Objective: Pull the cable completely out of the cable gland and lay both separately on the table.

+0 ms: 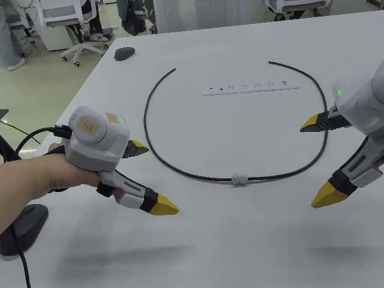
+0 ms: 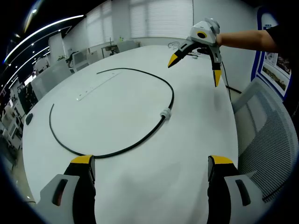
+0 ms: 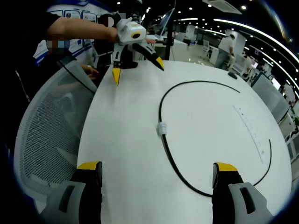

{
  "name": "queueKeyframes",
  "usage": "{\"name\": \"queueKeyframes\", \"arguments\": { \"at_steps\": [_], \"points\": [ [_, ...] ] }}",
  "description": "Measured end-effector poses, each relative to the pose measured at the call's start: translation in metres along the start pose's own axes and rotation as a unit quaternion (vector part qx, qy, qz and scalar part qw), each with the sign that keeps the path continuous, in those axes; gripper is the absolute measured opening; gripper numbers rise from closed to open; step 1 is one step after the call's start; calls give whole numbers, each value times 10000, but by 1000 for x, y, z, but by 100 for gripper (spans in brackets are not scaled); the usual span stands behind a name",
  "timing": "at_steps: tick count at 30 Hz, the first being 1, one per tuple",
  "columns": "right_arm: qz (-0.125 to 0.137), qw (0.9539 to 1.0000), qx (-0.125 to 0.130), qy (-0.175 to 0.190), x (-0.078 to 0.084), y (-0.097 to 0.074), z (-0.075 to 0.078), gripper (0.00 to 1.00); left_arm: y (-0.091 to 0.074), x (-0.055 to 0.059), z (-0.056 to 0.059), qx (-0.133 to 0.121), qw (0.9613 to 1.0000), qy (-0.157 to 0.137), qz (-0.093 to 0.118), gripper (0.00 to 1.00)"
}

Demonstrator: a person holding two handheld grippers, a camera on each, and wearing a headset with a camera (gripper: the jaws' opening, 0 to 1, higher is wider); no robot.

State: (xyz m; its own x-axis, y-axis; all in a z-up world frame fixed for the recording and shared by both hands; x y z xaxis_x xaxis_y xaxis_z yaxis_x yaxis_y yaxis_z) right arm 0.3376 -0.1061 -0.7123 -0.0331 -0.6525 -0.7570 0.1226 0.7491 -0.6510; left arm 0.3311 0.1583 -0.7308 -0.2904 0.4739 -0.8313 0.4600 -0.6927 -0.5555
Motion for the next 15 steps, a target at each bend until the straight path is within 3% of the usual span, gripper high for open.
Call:
{"name": "queueKeyframes", "arguments": {
  "at_steps": [6, 8, 15],
  "points": [
    [-30, 10000, -16, -7, 2, 0, -4, 100, -3, 1, 2, -42, 10000, 17, -35, 100],
    [-24, 10000, 0, -2, 1, -1, -4, 100, -4, 0, -2, -181, 9995, 261, -47, 100],
    [-23, 10000, 14, -36, -1, -4, -8, 100, -6, -5, 1, -203, 9996, 201, 80, 100]
  ]
}}
Point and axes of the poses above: the centre of the closed fingertips' face, and the gripper's own axes: y roughly forward along the fingers, z roughly to its right, x roughly out of its underside, the point moved 4 cm from there along -y, roughly backward along the fingers, and after that the axes turned 10 degrees about z, right-handed, at the moved point
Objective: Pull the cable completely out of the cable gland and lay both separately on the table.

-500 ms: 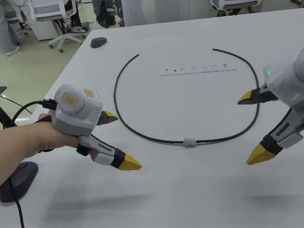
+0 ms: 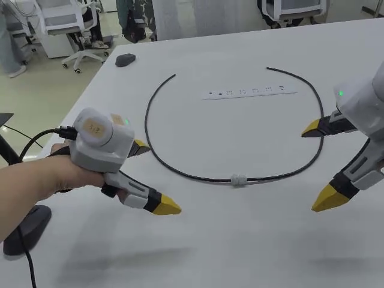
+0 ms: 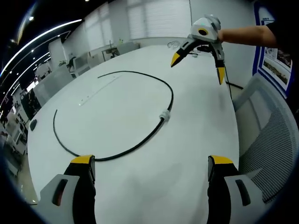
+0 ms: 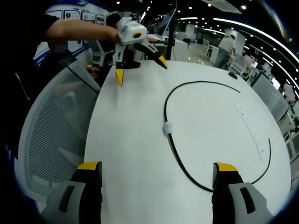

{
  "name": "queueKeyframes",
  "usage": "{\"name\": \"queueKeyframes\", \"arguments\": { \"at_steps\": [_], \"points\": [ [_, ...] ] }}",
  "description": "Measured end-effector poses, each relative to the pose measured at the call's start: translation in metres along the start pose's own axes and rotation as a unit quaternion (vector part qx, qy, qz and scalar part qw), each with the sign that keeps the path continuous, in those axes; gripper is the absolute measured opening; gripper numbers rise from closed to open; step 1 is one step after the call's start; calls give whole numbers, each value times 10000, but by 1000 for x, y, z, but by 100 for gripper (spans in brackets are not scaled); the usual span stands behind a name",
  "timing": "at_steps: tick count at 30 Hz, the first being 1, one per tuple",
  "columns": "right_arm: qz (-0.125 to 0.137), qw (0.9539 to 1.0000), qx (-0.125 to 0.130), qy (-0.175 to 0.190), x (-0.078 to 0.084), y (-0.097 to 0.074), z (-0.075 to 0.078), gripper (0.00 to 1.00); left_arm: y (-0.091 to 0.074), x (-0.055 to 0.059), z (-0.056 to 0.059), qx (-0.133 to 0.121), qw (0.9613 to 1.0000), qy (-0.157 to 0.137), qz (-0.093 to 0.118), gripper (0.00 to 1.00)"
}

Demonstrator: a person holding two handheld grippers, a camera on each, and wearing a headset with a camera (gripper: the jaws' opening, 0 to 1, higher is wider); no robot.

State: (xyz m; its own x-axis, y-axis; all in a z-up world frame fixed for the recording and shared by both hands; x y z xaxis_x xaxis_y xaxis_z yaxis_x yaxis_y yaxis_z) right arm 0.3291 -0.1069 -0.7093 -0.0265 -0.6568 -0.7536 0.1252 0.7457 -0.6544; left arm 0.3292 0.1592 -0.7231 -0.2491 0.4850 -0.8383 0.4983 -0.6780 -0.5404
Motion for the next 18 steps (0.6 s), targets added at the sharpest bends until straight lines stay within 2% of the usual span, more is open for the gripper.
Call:
{"name": "queueKeyframes", "arguments": {
  "at_steps": [3, 4, 5, 7, 9, 11, 15, 18],
  "points": [
    [-59, 9997, 149, -164, 0, -2, 3, 100, -2, -1, 1, -29, 10000, 3, 48, 100],
    [-55, 9998, 129, -161, 0, -2, 3, 100, -3, -3, -1, -140, 9998, -56, 116, 100],
    [-55, 9998, 119, -148, -1, -3, 3, 100, -3, -4, -2, -153, 9998, 26, 128, 100],
    [-39, 9998, 130, -153, -2, -4, 3, 100, -5, -5, -3, -130, 9998, -104, 131, 100],
    [-63, 9997, 143, -166, -3, -5, 5, 100, -5, -3, 0, -66, 9998, -155, 92, 100],
    [-49, 9997, 153, -163, -5, -6, 7, 100, -6, -2, -1, -77, 10000, -15, 50, 100],
    [20, 9997, 182, -139, -10, -4, 9, 100, -6, 1, 1, -68, 9998, -169, 33, 100],
    [-20, 9998, 140, -131, -8, 0, 9, 100, -5, 2, 2, -39, 9999, -164, 27, 100]
  ]
}}
Point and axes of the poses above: the centre of the closed fingertips' face, and the gripper's own axes: y roughly forward along the fingers, z roughly to its right, x roughly out of its underside, the point moved 4 cm from there along -y, roughly backward along the fingers, and after that the axes turned 10 degrees about z, right-handed, at the moved point
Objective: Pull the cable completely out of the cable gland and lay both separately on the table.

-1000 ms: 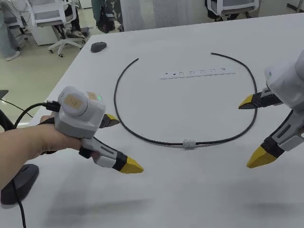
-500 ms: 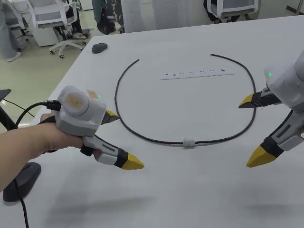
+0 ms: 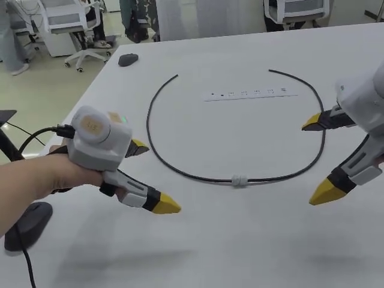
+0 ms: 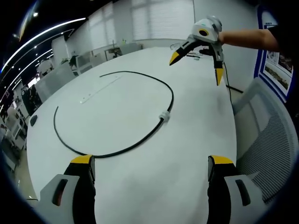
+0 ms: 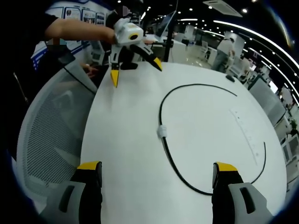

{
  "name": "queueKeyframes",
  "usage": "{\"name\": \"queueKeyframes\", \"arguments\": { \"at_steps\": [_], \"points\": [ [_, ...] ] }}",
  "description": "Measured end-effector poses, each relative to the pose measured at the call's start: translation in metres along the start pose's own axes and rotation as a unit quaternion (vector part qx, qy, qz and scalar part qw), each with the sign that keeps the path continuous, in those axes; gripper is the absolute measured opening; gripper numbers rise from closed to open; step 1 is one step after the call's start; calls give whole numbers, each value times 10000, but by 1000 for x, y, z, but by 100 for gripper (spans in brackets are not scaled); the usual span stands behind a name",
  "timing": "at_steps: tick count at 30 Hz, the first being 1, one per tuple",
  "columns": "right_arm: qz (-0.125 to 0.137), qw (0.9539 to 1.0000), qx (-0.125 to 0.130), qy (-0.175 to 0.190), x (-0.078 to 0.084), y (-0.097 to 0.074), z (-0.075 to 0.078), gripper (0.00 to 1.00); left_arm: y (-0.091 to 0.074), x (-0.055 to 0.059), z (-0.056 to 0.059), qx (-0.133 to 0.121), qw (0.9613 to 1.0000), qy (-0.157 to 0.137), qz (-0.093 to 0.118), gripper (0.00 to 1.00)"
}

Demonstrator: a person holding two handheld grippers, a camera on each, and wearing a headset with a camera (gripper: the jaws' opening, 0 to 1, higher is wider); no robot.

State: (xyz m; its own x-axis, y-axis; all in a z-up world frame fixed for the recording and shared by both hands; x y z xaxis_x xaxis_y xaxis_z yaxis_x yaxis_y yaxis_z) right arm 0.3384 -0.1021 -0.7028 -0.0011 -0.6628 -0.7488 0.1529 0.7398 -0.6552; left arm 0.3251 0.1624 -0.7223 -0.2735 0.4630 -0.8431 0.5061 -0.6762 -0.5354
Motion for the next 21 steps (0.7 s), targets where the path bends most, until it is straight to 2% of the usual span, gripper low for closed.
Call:
{"name": "queueKeyframes", "arguments": {
  "at_steps": [9, 11, 13, 15, 17, 21],
  "points": [
    [145, 9996, -128, 195, 3, 19, -5, 100, 8, 6, 8, 90, 9998, -117, 91, 100],
    [131, 9995, -194, 223, 6, 25, -7, 100, 11, 11, 8, 100, 9999, -103, 36, 100],
    [117, 9995, -224, 210, 9, 30, -6, 99, 13, 18, 4, 13, 9997, 129, -182, 100],
    [189, 9989, -281, 333, 9, 35, -6, 99, 16, 20, 5, 36, 9998, 113, -166, 100],
    [251, 9986, -304, 353, 8, 40, -4, 99, 18, 20, 8, 81, 9999, 29, -148, 100],
    [309, 9979, -352, 438, 10, 51, 1, 99, 24, 17, 11, 167, 9998, 91, -83, 100]
  ]
}}
Point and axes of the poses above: the centre of the closed fingertips' face, and the gripper's own axes: y roughly forward along the fingers, z roughly to its right, x roughly out of its underside, the point moved 4 cm from there along -y, roughly backward along the fingers, and after that the axes turned 10 degrees about z, right-handed, at the moved point
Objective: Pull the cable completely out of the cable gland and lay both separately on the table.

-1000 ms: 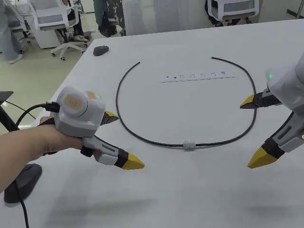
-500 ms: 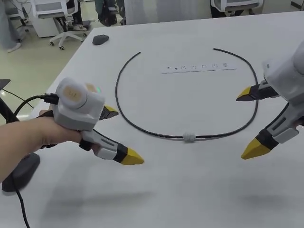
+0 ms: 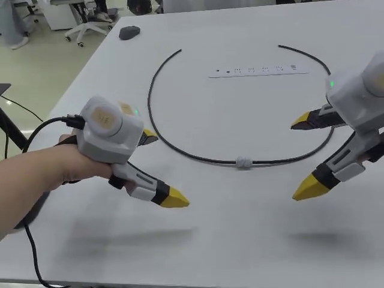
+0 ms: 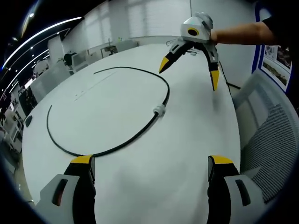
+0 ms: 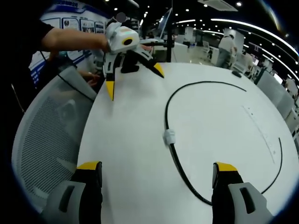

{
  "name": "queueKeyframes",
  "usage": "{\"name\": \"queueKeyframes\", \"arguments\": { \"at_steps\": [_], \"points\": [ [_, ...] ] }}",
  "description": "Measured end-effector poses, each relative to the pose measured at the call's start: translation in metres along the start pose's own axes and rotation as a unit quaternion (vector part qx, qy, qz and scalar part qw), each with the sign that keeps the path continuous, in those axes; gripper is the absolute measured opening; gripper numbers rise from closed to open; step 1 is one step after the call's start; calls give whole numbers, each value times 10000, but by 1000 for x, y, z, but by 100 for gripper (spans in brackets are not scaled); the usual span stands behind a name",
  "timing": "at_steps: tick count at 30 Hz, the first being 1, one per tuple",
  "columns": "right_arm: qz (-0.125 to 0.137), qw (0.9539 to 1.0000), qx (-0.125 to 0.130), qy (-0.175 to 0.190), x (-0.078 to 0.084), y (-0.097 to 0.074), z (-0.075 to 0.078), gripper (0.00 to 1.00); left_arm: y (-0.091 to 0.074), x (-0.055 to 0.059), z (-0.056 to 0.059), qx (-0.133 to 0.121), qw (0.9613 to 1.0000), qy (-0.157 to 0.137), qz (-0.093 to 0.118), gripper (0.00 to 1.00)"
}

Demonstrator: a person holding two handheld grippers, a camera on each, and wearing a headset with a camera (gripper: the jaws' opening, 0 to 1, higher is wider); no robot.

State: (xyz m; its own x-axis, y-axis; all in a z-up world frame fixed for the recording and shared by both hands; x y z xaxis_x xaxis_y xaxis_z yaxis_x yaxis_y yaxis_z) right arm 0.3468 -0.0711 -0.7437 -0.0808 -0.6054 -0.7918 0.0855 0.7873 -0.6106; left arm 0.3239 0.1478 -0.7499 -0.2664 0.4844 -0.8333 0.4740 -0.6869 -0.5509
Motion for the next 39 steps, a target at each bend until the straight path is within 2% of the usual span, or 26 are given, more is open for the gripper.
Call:
{"name": "queueKeyframes", "arguments": {
  "at_steps": [3, 6, 9, 12, 15, 17, 20, 22, 23, 25, 26, 29, 31, 34, 36, 39],
  "points": [
    [25, 10000, -35, 10, 1, 6, 3, 98, 7, 3, -1, 35, 9999, -118, 41, 100],
    [-51, 9999, -38, -80, 6, 14, 7, 84, 10, 6, 1, 51, 9998, -204, 43, 100],
    [83, 9999, -34, 70, 6, 25, 11, 87, 11, 5, 3, 73, 9998, -181, 87, 100],
    [167, 9998, -51, 59, 6, 35, 14, 79, 12, 4, 3, 75, 9997, -169, 142, 100],
    [238, 9996, -92, 147, 4, 46, 16, 76, 13, 7, 2, 85, 9997, -206, 113, 100],
    [239, 9996, -138, 54, 3, 53, 16, 70, 12, 9, 2, 95, 9996, -234, 99, 100],
    [204, 9996, -205, -58, 2, 59, 17, 52, 11, 12, 2, 105, 9996, -240, 98, 100],
    [193, 9995, -233, -33, 3, 65, 18, 51, 11, 14, 1, 97, 9999, -108, 24, 100],
    [183, 9995, -243, -53, 3, 67, 18, 48, 11, 14, 0, 0, 10000, 33, -48, 100],
    [207, 9994, -240, -142, 3, 70, 20, 39, 11, 10, 0, -70, 9997, 239, 73, 100],
    [208, 9994, -222, -159, 2, 71, 20, 34, 11, 8, 2, -61, 9997, 196, 124, 100],
    [215, 9993, -229, -205, 2, 76, 23, 27, 12, 1, 7, -3, 9994, -11, 351, 100],
    [188, 9991, -290, -238, 3, 78, 21, 22, 12, -1, 7, -34, 9992, -75, 380, 100],
    [253, 9988, -307, -301, 0, 79, 22, 15, 14, 2, 11, 28, 9988, -374, 306, 100],
    [233, 9988, -301, -312, -1, 78, 22, 9, 16, 6, 16, 154, 9988, -401, 237, 100],
    [243, 9986, -315, -359, -1, 79, 23, 8, 18, 8, 19, 166, 9989, -379, 227, 100]
  ]
}}
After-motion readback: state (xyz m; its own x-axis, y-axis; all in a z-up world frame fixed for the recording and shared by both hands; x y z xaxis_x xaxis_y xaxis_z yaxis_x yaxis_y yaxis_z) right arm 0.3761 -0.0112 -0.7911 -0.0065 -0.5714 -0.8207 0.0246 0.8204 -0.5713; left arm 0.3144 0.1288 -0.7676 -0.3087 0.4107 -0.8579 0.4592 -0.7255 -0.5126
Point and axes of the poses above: the centre of the closed fingertips' face, and the gripper's own axes: y roughly forward along the fingers, z roughly to its right, x roughly out of its underside, the point moved 4 cm from there along -y, roughly backward along the fingers, and after that the axes turned 10 degrees about z, right-handed, at the moved point
